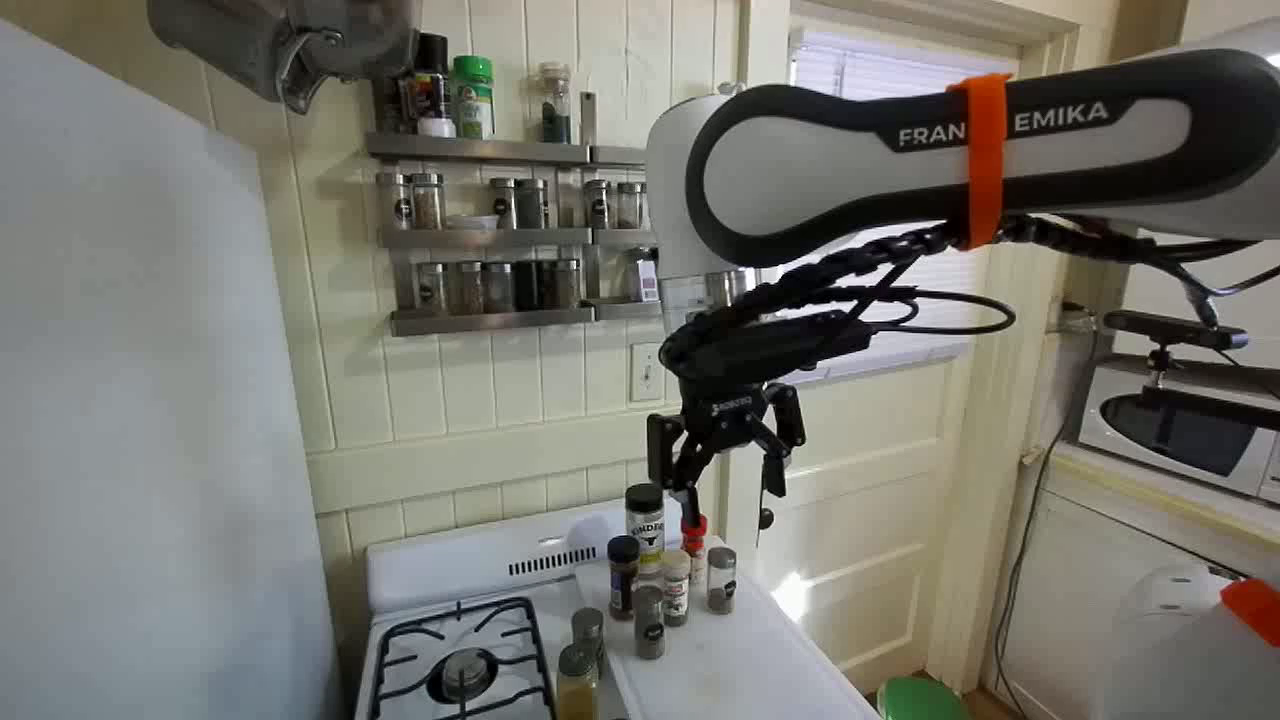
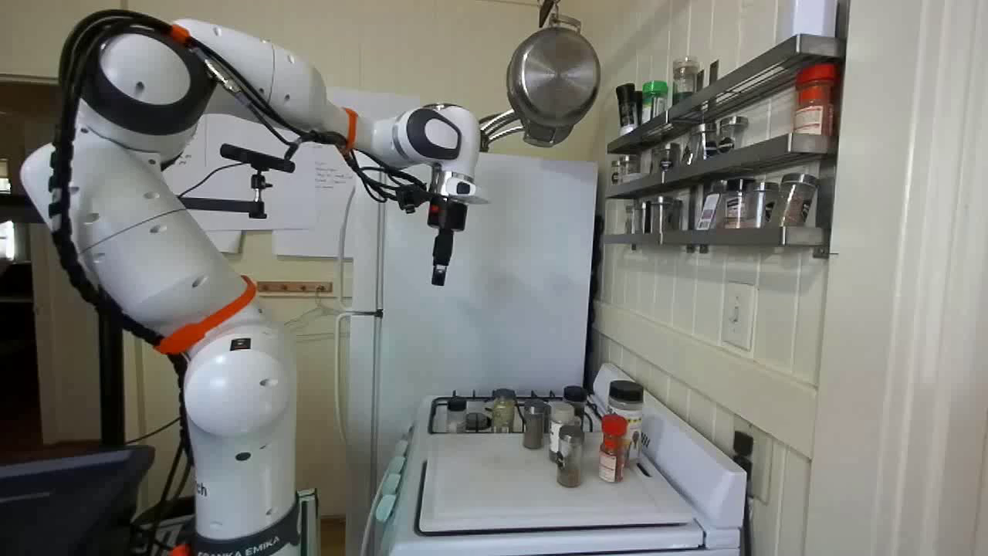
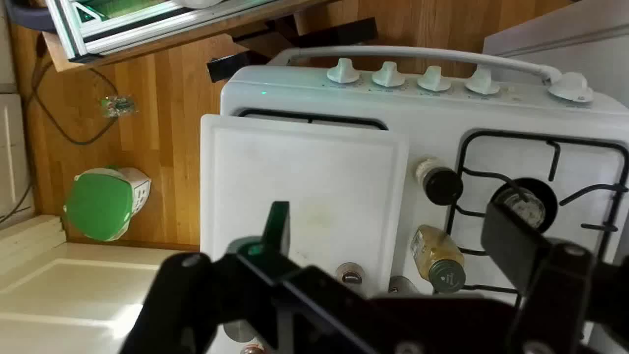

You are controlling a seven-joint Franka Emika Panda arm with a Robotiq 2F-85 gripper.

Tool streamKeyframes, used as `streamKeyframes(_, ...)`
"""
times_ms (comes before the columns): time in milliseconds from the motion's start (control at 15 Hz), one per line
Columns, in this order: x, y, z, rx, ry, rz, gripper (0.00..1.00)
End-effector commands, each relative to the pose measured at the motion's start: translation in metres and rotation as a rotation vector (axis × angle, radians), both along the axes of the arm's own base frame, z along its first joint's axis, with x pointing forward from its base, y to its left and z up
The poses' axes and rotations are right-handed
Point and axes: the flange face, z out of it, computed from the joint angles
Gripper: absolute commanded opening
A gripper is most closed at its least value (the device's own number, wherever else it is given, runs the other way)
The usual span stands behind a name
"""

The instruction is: Move the spice bottle forward

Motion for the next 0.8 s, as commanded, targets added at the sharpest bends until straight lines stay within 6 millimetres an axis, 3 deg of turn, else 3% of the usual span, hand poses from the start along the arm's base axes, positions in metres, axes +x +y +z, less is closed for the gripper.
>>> streamKeyframes(0,0.000,0.000,0.001,-0.001,0.001,0.000,1.00)
streamKeyframes(467,0.000,0.000,0.001,-0.001,0.001,0.000,1.00)
streamKeyframes(733,0.001,-0.025,0.000,0.032,-0.019,-0.049,1.00)
